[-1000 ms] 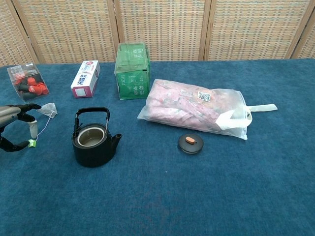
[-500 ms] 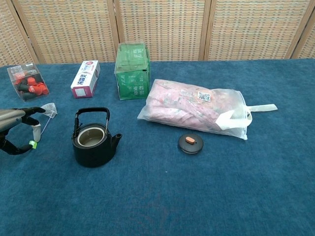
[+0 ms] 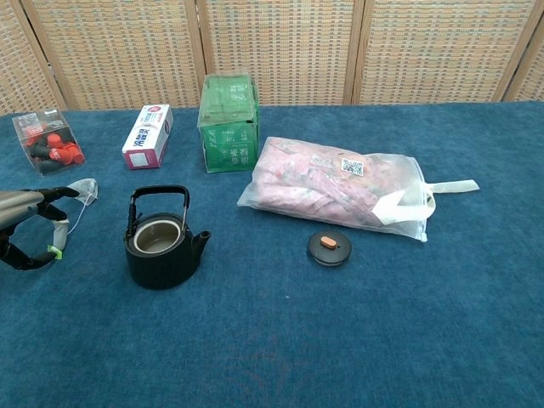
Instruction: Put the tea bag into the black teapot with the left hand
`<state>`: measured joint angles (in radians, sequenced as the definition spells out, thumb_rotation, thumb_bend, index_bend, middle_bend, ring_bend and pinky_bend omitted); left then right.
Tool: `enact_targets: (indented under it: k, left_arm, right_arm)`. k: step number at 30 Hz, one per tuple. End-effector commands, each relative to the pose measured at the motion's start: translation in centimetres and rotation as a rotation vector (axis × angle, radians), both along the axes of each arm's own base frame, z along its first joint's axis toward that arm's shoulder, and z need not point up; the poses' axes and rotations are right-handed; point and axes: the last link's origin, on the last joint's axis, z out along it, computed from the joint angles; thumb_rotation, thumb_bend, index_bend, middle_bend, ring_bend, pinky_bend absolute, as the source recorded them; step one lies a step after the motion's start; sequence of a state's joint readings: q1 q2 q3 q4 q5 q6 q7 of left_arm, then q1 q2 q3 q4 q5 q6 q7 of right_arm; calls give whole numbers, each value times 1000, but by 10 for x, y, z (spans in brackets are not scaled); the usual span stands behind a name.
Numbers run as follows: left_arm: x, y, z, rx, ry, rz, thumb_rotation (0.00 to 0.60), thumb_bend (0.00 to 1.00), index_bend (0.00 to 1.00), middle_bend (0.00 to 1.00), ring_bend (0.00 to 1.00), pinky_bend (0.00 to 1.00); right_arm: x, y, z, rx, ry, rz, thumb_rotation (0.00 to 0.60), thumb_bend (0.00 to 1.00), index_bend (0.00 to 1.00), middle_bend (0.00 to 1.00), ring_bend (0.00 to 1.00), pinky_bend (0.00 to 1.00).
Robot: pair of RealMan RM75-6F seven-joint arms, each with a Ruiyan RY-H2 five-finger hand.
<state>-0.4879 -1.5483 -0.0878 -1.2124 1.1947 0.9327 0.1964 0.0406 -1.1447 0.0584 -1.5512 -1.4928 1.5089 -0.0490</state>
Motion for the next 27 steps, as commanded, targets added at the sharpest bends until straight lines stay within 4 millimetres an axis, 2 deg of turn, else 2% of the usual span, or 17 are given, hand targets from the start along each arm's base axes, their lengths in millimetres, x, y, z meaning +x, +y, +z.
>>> enact_targets:
  k: [1,16,27]
  left_arm:
    - [0,0,0,-2,-1,0,600,429,573,34,0,0]
    - [4,-2,5,6,-36,2,600,428,621,62,0,0]
    - [24,-4,32,83,-124,-70,600,428,637,68,0,0]
  right_arm:
    - [0,0,0,-1,-1,2,600,61,0,26,0,0]
    - [0,1,1,-4,-3,3,600,61,0,25,0,0]
    - [0,1,0,-1,-7,7,600,60,0,25,0,0]
